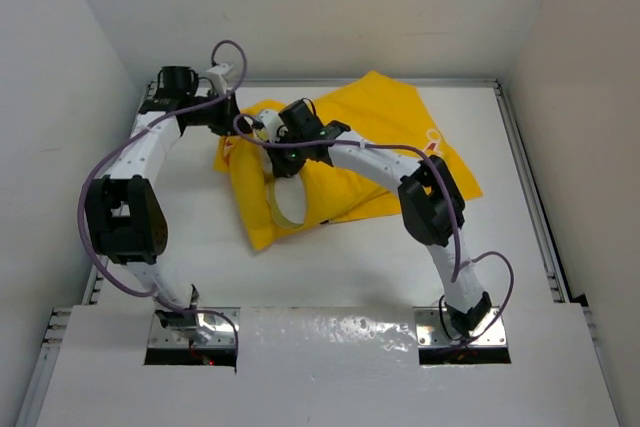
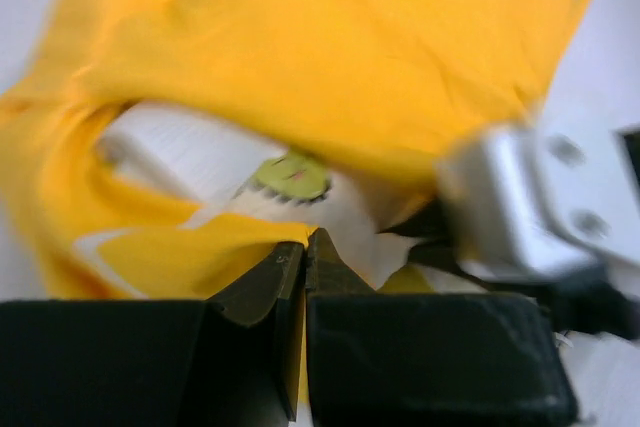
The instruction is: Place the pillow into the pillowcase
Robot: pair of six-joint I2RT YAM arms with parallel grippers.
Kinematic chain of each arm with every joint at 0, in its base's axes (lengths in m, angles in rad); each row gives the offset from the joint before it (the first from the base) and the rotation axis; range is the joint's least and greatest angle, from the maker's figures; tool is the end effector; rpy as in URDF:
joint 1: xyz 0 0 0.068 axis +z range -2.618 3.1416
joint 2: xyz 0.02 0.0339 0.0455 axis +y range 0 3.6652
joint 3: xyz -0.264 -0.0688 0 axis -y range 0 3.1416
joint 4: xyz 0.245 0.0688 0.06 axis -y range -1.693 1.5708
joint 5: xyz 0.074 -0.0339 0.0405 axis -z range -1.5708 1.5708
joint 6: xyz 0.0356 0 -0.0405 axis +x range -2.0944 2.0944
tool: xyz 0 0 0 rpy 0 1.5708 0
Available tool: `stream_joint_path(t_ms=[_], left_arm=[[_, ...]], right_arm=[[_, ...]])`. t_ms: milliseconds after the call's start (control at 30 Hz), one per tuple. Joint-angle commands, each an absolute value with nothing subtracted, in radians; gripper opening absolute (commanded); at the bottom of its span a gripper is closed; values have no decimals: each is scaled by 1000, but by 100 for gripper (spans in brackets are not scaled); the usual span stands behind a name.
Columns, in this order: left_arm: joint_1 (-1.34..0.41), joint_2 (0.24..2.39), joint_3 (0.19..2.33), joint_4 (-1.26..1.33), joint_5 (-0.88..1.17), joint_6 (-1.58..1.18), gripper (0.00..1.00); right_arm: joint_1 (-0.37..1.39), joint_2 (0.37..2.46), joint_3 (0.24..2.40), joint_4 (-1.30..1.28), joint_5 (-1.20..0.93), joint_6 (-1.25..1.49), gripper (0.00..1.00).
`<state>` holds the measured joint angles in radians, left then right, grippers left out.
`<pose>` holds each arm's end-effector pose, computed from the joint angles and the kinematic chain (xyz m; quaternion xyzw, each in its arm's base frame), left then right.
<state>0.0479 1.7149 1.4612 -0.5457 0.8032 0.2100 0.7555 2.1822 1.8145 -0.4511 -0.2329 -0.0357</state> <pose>0.3797 -0.0074 0.3006 0.2156 0.8381 -0.3146 0.3900 0.3554 0.3460 0.2183 -0.3954 0.8360 0.2296 0.3033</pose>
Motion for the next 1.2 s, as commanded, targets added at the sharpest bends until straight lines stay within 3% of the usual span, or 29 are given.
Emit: stream_joint_path(t_ms=[0, 33, 167, 200, 233, 267, 300, 367, 733, 933, 1067, 1167], left_arm=[[-69, 1672, 1493, -600, 924, 402, 0], [-68, 1654, 1461, -597, 920, 394, 0], [17, 1631, 1364, -557, 873, 387, 0], [43, 1628, 1350, -551, 868, 379, 0], [57, 1626, 1348, -546, 865, 365, 0], [78, 1625, 1348, -545, 862, 364, 0], [86, 1623, 1351, -543, 853, 364, 0], [97, 1617, 1362, -538, 825, 362, 0], [120, 1621, 1371, -464, 684, 266, 0], [118, 1620, 1463, -462, 837, 242, 0], [48, 1631, 1502, -644, 847, 400, 0], [-37, 1638, 1418, -793, 896, 500, 0]], right_arm=[[700, 2229, 1799, -296, -441, 309, 16], [662, 2223, 1786, -243, -471, 434, 50], [643, 2053, 1652, -85, -444, 437, 76], [638, 2008, 1614, 13, -422, 446, 77], [631, 1973, 1576, 67, -410, 459, 76], [630, 1935, 1578, 93, -390, 480, 65], [632, 1934, 1616, 115, -338, 494, 24], [634, 1986, 1669, 115, -333, 532, 0], [701, 2344, 1914, 4, -233, 732, 0], [709, 2427, 1858, -28, -149, 808, 0], [707, 2537, 2115, -98, 30, 883, 0], [698, 2576, 2223, -92, 244, 977, 0]])
